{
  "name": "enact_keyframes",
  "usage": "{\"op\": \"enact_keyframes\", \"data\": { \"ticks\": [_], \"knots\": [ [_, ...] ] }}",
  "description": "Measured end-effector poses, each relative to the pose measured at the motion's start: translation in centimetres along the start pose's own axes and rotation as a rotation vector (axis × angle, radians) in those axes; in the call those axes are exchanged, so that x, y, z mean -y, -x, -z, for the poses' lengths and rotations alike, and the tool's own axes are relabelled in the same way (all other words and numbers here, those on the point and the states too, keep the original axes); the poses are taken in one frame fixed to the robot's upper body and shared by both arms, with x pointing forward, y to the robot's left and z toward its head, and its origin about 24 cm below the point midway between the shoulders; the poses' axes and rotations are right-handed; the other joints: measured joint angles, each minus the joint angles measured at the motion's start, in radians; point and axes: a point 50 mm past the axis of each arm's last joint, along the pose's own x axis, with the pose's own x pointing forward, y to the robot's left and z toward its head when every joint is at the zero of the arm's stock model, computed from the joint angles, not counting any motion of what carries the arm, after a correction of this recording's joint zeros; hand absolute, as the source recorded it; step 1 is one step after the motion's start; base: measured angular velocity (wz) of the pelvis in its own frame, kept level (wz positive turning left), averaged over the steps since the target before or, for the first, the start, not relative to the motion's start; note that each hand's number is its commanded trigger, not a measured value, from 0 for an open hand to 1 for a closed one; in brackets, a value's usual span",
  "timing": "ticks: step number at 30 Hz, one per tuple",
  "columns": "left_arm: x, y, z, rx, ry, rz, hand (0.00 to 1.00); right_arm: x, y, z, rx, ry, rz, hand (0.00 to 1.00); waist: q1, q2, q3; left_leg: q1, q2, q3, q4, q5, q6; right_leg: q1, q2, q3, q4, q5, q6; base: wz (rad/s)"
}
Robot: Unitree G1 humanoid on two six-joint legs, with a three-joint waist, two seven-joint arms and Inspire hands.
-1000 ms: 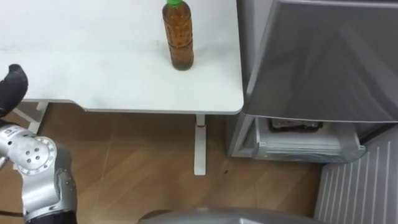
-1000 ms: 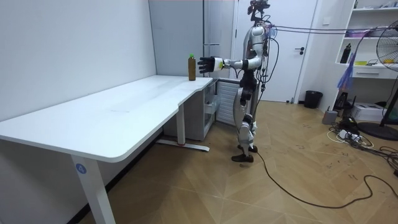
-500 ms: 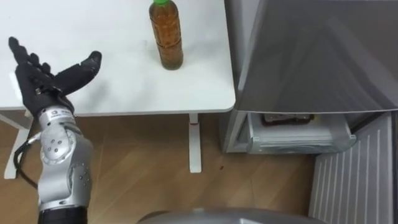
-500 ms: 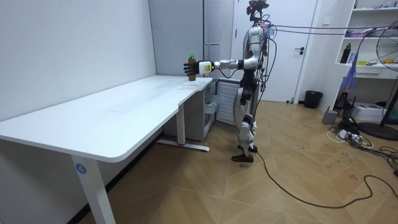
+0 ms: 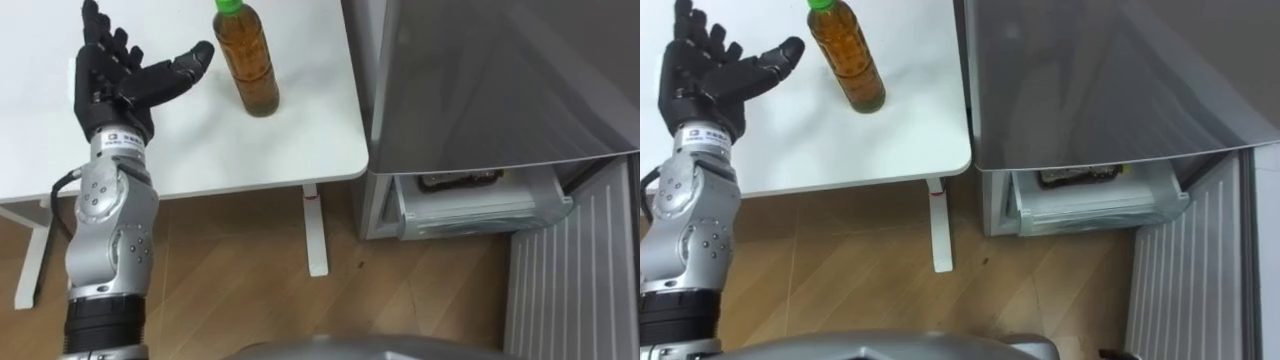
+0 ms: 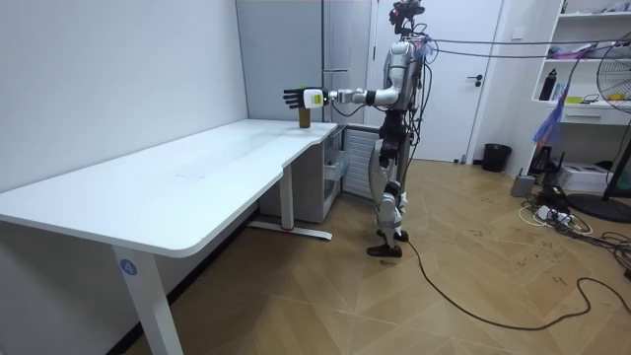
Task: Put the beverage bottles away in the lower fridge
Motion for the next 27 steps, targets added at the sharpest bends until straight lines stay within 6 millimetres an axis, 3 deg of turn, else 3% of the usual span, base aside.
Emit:
{"op": "enact_keyframes", "data": {
  "ticks": [8,12,19,27],
  "knots": [
    [-1.0,-0.5,2.6,-0.131,-0.020,-0.031,0.00,-0.1,0.0,0.8,-0.040,0.018,-0.010,0.00,-0.025,0.011,-0.0070,0.008,0.003,0.004,0.001,-0.001,0.001,-0.001,0.001,0.006,0.014,0.000,0.000,-0.03],
    [-0.8,-1.0,2.7,-0.143,-0.018,-0.026,0.00,-0.1,0.0,0.8,-0.044,0.044,-0.026,0.00,-0.035,0.017,-0.0108,0.010,0.002,0.004,0.002,0.000,0.001,0.001,0.001,0.013,0.015,0.000,0.000,-0.01],
    [-0.8,-1.3,2.4,-0.135,-0.032,0.009,0.00,-0.1,0.0,0.6,-0.043,0.066,-0.034,0.00,-0.058,0.013,-0.0055,0.015,0.003,0.006,0.001,0.000,0.001,0.002,0.003,0.024,0.017,0.000,0.000,-0.02],
    [-0.7,-1.3,2.6,-0.145,-0.042,0.017,0.00,0.1,0.0,0.8,-0.056,0.045,-0.028,0.00,-0.058,0.016,-0.0017,0.015,0.003,0.006,0.000,-0.001,0.001,0.000,0.004,0.030,0.016,0.000,0.000,0.00]
  ]
}}
